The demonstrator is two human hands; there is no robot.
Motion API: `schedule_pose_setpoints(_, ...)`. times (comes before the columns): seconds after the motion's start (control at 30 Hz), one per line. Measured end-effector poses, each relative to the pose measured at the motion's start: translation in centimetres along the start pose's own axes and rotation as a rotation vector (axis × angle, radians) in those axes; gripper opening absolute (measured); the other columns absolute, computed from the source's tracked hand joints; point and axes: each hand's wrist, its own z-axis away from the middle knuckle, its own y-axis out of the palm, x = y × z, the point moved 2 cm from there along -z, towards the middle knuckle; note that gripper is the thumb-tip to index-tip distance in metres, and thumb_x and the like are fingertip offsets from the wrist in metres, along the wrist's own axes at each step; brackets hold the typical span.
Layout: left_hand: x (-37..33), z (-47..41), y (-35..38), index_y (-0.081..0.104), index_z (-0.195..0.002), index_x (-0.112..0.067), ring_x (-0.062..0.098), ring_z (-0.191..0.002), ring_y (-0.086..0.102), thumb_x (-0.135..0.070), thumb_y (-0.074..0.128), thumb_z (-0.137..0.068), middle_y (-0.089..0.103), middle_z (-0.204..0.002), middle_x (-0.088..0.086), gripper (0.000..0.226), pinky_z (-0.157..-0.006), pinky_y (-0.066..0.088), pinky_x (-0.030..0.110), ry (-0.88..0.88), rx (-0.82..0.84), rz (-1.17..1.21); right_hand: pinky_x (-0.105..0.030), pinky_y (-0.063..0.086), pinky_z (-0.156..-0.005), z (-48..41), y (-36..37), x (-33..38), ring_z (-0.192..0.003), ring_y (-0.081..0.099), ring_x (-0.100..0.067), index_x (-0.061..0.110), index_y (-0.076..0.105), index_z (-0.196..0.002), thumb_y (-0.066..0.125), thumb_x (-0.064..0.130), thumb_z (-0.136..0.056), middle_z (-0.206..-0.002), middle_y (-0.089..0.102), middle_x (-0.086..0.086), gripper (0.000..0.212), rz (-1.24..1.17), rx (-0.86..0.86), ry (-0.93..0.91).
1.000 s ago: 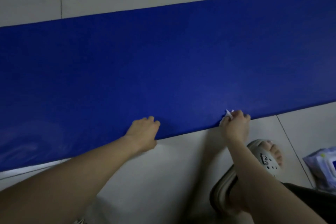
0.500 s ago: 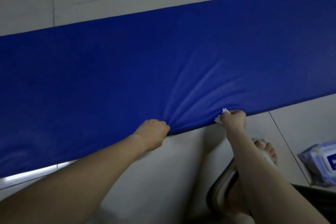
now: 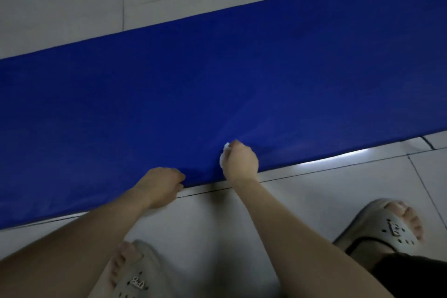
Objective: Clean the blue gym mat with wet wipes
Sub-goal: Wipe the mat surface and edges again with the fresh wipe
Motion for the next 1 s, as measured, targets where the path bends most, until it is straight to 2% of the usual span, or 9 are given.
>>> schedule_pose_setpoints(0.13,-0.6,-0.3,1.1,0.051,-0.093,-0.026,0.016,-0.087,0.057,-0.036,0.044,-0.104,0.058,-0.098,-0.007,0.017,-0.077,0.049,0.035,-0.027,-0.05,0.056,-0.033,0.038,-0.062,3.5,5.3,3.5,-0.083,0.064,-0.028,0.015,0.05,-0.094,0.05,0.021,-0.099,-0.096,0.064,-0.01,0.008,0.02,0.088,-0.199)
schedule_pose_setpoints(0.27,-0.7,-0.4,1.0,0.058,-0.106,-0.029,0.017,-0.096,0.057,-0.041,0.047,-0.102,0.059,-0.103,-0.008,0.017,-0.082,0.049,0.037,-0.041,-0.058,0.146,-0.038,0.043,-0.063,5.5,7.1,3.5,-0.084,0.065,-0.032,0.008,0.058,-0.108,0.043,0.025,-0.105,-0.103,0.062,-0.012,0.023,0.078,0.092,-0.408)
schedule_pose_setpoints(0.33,-0.8,-0.6,1.2,0.055,-0.1,-0.025,0.019,-0.093,0.054,-0.039,0.05,-0.103,0.055,-0.1,-0.006,0.015,-0.08,0.046,0.035,-0.039,-0.061,0.13,-0.038,0.046,-0.065,5.0,6.1,1.9,-0.086,0.066,-0.03,0.01,0.059,-0.109,0.041,0.027,-0.106,-0.106,0.063,-0.01,0.025,0.119,0.052,-0.429)
schedule_pose_setpoints(0.47,-1.0,-1.1,1.0,0.043,-0.083,-0.021,0.018,-0.086,0.049,-0.029,0.05,-0.103,0.049,-0.094,-0.003,0.022,-0.075,0.038,0.031,-0.053,-0.028,0.121,-0.034,0.05,-0.072,2.7,1.0,-4.6,-0.09,0.067,-0.025,0.011,0.061,-0.105,0.046,0.029,-0.105,-0.106,0.066,-0.006,0.023,0.081,-0.13,-0.212)
schedule_pose_setpoints(0.6,-1.9,-1.2,1.1,0.051,-0.099,-0.017,0.021,-0.098,0.054,-0.016,0.048,-0.103,0.055,-0.108,0.002,0.005,-0.087,0.048,0.034,-0.077,-0.02,0.057,-0.039,0.045,-0.071,0.7,-4.7,-11.3,-0.091,0.065,-0.036,0.005,0.056,-0.099,0.044,0.029,-0.105,-0.101,0.064,-0.014,0.027,0.06,-0.294,0.096)
schedule_pose_setpoints(0.7,-2.3,-1.2,1.5,0.053,-0.115,-0.013,0.023,-0.104,0.053,-0.009,0.044,-0.102,0.053,-0.117,0.005,0.016,-0.089,0.045,0.032,-0.091,-0.017,0.005,-0.039,0.043,-0.073,1.0,-4.0,-10.9,-0.095,0.063,-0.038,0.004,0.055,-0.104,0.041,0.029,-0.106,-0.105,0.063,-0.017,0.029,0.043,-0.329,0.168)
schedule_pose_setpoints(0.8,-2.2,-1.3,1.4,0.052,-0.116,-0.014,0.022,-0.103,0.053,-0.009,0.042,-0.102,0.053,-0.117,0.006,0.018,-0.09,0.046,0.032,-0.086,0.003,0.009,-0.039,0.048,-0.079,2.8,0.4,-6.4,-0.097,0.064,-0.034,0.007,0.055,-0.108,0.04,0.028,-0.108,-0.108,0.063,-0.015,0.026,-0.006,-0.23,0.022)
schedule_pose_setpoints(0.9,-2.2,-1.6,1.3,0.052,-0.115,-0.014,0.023,-0.103,0.053,-0.012,0.045,-0.103,0.054,-0.118,0.006,0.014,-0.086,0.044,0.031,-0.087,0.018,0.004,-0.035,0.049,-0.075,5.6,5.7,-1.2,-0.092,0.062,-0.025,0.012,0.054,-0.116,0.04,0.022,-0.107,-0.111,0.06,-0.01,0.019,0.055,-0.043,-0.236)
schedule_pose_setpoints(1.0,-2.5,-1.7,1.3,0.053,-0.117,-0.012,0.023,-0.105,0.053,-0.011,0.047,-0.101,0.053,-0.119,0.007,0.017,-0.083,0.042,0.031,-0.113,0.023,-0.017,-0.035,0.054,-0.07,6.2,6.3,0.0,-0.082,0.061,-0.022,0.015,0.054,-0.11,0.042,0.027,-0.107,-0.104,0.061,-0.008,0.017,0.087,0.014,-0.327)
